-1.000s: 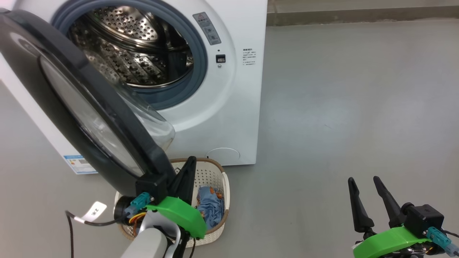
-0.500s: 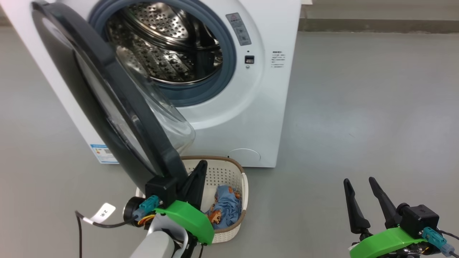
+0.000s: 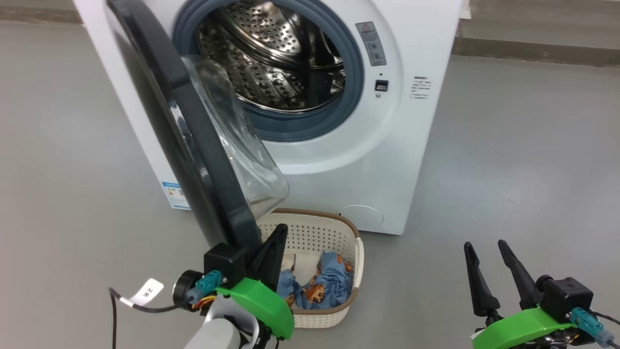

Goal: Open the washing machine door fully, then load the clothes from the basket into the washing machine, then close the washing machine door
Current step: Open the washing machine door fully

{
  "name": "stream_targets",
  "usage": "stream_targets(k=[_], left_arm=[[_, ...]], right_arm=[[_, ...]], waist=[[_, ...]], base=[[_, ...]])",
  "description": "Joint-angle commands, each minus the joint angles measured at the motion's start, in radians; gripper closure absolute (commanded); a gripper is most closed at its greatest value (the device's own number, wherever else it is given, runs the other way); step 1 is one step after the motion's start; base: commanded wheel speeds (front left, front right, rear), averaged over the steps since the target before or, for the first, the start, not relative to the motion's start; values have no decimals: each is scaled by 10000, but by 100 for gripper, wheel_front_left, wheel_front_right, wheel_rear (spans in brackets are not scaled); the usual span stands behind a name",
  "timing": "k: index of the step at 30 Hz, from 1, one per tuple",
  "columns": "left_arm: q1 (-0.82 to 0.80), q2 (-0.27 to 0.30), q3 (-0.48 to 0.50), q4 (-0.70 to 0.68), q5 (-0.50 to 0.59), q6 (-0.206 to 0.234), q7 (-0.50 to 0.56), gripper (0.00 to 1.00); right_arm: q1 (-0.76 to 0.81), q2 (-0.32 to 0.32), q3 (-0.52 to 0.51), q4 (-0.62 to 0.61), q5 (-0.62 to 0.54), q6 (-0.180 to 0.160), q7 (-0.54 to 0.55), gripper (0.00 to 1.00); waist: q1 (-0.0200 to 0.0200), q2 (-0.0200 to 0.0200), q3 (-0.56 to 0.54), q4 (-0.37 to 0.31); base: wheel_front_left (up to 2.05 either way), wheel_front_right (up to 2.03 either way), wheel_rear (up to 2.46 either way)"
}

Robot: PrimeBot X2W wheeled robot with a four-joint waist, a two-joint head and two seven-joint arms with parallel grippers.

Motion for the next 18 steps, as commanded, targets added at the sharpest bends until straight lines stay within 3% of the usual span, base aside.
stream_targets(k=[1,18], left_arm=[[-175,450,485,-112,-1,126,-52,100],[297,862,177,-704,134,387,300,100]], right_arm=[[-160,-32,263,-193,68,16,-131,0],[-108,-32,312,-181,230,16,-132,0]], waist=[[0,0,-43,272],[0,0,-125,1572]], base=[[0,0,0],[0,0,0]])
